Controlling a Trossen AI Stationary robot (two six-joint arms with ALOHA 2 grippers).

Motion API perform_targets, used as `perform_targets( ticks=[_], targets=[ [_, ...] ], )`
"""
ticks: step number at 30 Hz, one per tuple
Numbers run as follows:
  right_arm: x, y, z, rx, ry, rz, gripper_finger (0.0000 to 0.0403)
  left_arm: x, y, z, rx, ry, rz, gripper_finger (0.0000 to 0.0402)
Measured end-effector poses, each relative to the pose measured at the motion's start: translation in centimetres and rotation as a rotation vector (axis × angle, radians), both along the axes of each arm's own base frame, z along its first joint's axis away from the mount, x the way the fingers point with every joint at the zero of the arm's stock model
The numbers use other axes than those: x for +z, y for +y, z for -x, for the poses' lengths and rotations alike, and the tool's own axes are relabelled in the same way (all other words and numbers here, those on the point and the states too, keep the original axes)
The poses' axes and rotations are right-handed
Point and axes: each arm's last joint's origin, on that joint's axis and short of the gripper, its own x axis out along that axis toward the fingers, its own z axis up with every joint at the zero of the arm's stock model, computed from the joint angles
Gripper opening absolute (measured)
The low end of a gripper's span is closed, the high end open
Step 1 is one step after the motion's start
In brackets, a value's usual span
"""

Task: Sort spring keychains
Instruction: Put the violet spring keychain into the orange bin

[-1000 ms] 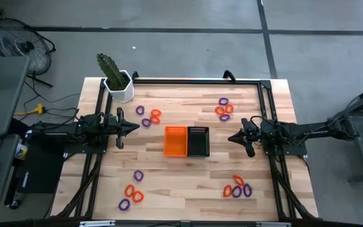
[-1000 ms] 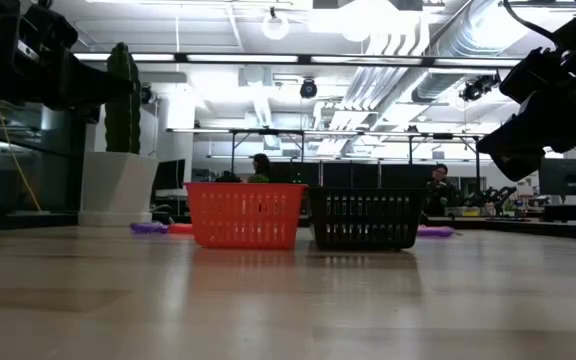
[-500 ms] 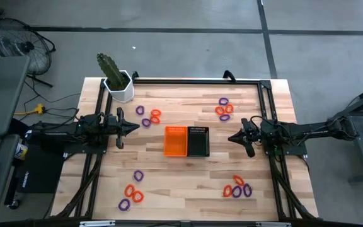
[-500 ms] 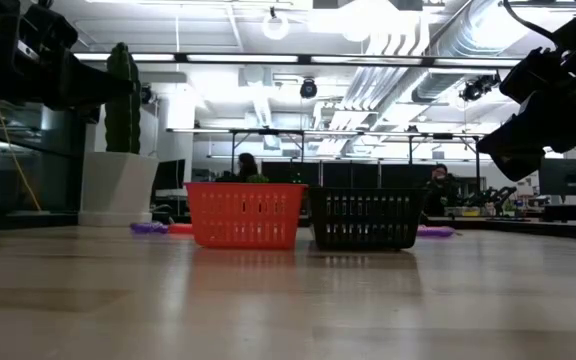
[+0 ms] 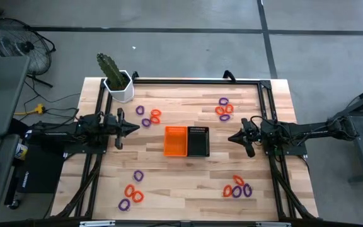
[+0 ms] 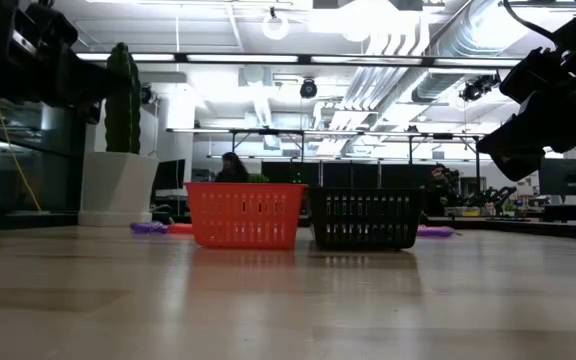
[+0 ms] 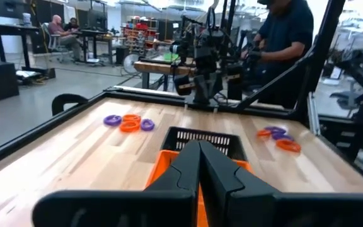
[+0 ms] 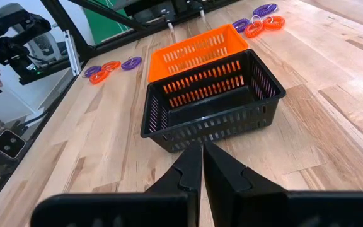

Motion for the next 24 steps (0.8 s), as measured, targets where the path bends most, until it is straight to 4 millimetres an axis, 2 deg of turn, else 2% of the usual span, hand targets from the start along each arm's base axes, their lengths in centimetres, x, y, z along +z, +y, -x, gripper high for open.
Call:
perform_targets(
  ticks=[15,20,24],
  targets=[
    [0.0,0.0,0.0,0.0,0.0,0.0,0.0012,3.3,0.0,0.8,0.014,-0.35,0.008,0.0],
    [0.0,0.0,0.0,0.0,0.0,0.0,0.0012,3.2,0.0,0.7,0.001,-0.339,-0.013,0.0],
    [0.0,0.0,0.0,0.0,0.0,0.0,0.0012,3.7,0.3,0.5,0.126,-0.292,-0.004,0.0]
  ],
)
